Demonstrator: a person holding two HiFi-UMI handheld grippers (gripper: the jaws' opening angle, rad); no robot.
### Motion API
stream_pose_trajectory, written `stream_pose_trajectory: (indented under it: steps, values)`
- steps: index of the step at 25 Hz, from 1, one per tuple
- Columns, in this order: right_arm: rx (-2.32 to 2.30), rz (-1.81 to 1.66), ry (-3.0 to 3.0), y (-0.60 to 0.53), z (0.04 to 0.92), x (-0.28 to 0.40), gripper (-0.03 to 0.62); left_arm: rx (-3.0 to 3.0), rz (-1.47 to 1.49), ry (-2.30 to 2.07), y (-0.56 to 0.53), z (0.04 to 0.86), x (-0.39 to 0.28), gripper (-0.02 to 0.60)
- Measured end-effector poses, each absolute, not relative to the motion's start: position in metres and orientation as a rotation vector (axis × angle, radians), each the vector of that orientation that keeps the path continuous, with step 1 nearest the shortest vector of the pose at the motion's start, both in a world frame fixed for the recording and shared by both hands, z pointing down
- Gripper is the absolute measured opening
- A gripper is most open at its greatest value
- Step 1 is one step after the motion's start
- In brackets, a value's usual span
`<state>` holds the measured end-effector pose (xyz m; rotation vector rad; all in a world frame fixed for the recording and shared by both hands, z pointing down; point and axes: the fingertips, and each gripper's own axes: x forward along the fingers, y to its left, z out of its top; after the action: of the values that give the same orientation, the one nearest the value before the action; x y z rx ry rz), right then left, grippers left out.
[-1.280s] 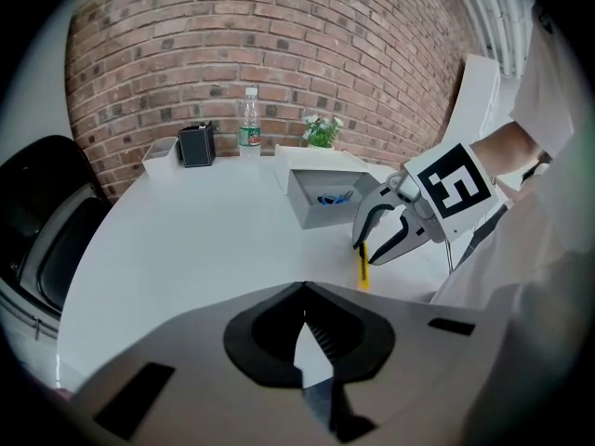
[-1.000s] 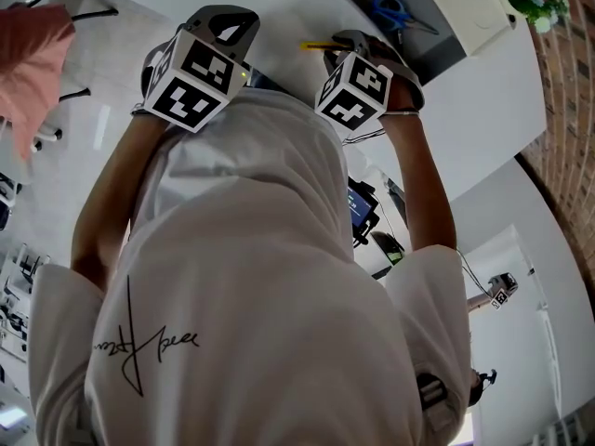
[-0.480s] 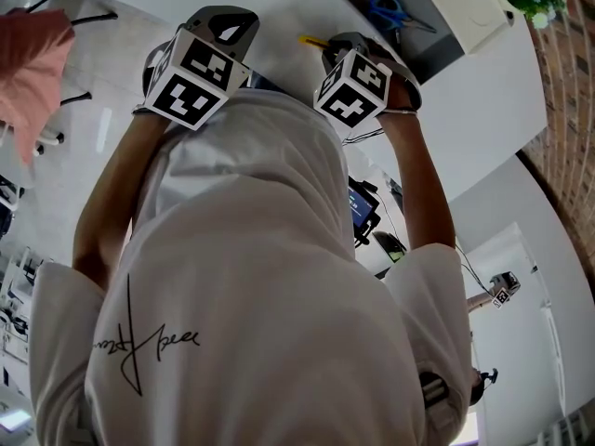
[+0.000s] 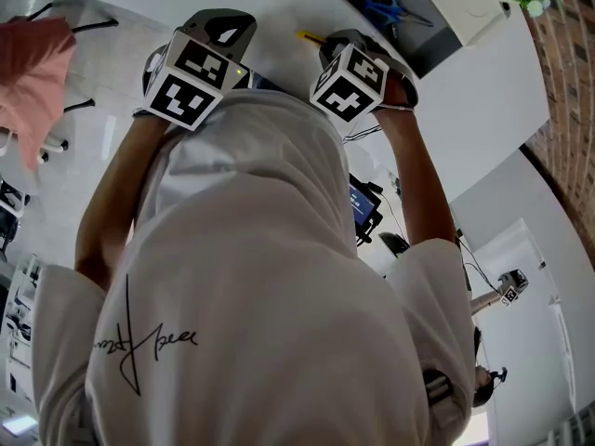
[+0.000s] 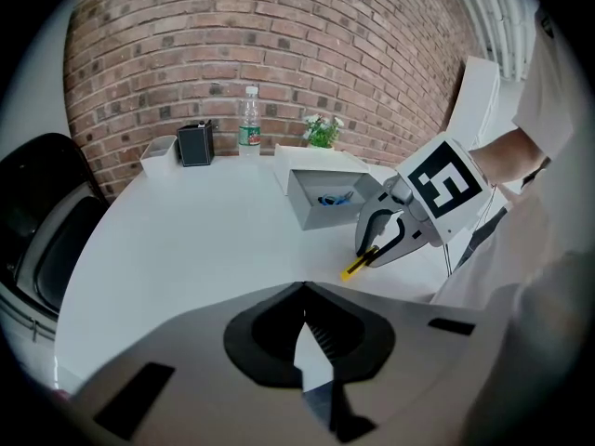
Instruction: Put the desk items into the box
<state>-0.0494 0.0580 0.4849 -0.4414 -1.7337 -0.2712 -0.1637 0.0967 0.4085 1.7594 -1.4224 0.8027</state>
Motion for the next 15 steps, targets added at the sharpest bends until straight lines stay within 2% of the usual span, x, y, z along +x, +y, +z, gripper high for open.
stream_pose_trajectory:
  steps: [15]
  values:
    - [-0.338,-0.141,-1.826,0.0522,0.4758,-0.0495,0.081,1.781,0.824,-1.403,0.0876,0.4112,-0.1557,0.006]
